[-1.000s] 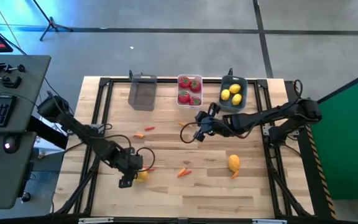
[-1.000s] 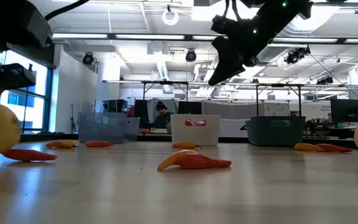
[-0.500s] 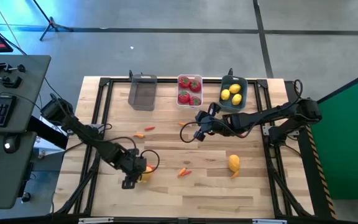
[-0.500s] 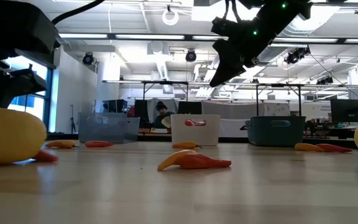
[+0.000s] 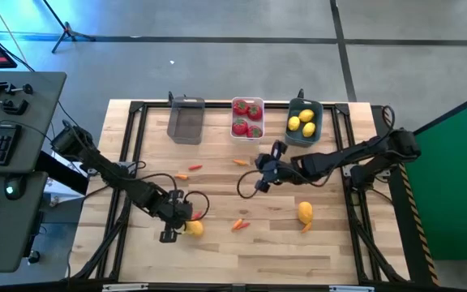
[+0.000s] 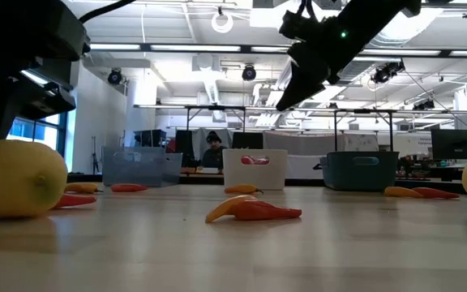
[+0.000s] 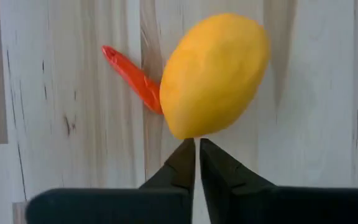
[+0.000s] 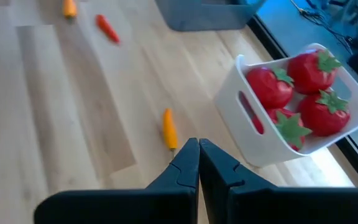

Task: Sort produce into baskets
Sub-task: Put the yellow lemon into the blue bin

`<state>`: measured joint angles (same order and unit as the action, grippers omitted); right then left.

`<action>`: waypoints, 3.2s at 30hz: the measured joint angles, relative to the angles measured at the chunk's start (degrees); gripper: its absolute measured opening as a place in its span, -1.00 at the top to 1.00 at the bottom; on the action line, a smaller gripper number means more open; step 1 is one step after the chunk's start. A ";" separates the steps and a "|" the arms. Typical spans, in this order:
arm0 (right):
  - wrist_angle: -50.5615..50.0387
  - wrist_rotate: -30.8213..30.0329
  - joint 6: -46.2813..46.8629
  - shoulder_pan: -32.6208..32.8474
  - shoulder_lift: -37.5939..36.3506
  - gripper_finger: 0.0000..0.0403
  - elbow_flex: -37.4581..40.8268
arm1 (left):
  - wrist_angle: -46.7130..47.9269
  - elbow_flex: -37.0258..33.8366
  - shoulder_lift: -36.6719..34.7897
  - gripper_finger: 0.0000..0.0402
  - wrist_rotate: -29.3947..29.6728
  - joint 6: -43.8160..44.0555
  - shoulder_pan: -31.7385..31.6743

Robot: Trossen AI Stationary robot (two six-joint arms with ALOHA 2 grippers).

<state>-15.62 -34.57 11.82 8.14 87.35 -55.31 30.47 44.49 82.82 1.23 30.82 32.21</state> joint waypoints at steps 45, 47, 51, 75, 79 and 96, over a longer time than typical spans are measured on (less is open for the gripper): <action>-3.43 -2.04 3.79 4.25 -0.10 1.00 0.00 | 6.00 15.50 16.14 0.00 4.09 -53.17 -3.23; -3.43 -2.05 3.48 4.78 -0.11 1.00 0.00 | 6.48 15.32 15.22 0.12 3.74 -51.61 -4.03; -3.39 -4.57 3.17 6.87 -0.11 1.00 0.00 | 5.27 14.72 11.47 0.21 0.15 -48.16 -6.77; 23.92 12.72 -23.64 12.35 4.83 -0.27 -0.20 | -12.91 8.48 1.71 0.21 -35.77 -25.80 -32.76; 27.12 16.34 -25.47 11.25 4.83 -0.41 -0.22 | -14.47 8.48 1.71 0.21 -39.70 -22.51 -34.82; 33.24 31.63 -30.12 5.56 5.92 -0.42 -2.79 | -22.58 8.48 1.96 0.21 -43.38 -13.03 -35.62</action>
<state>17.62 -2.93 -18.30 13.69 93.26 -58.10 7.90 52.97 84.78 -42.16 17.80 -3.41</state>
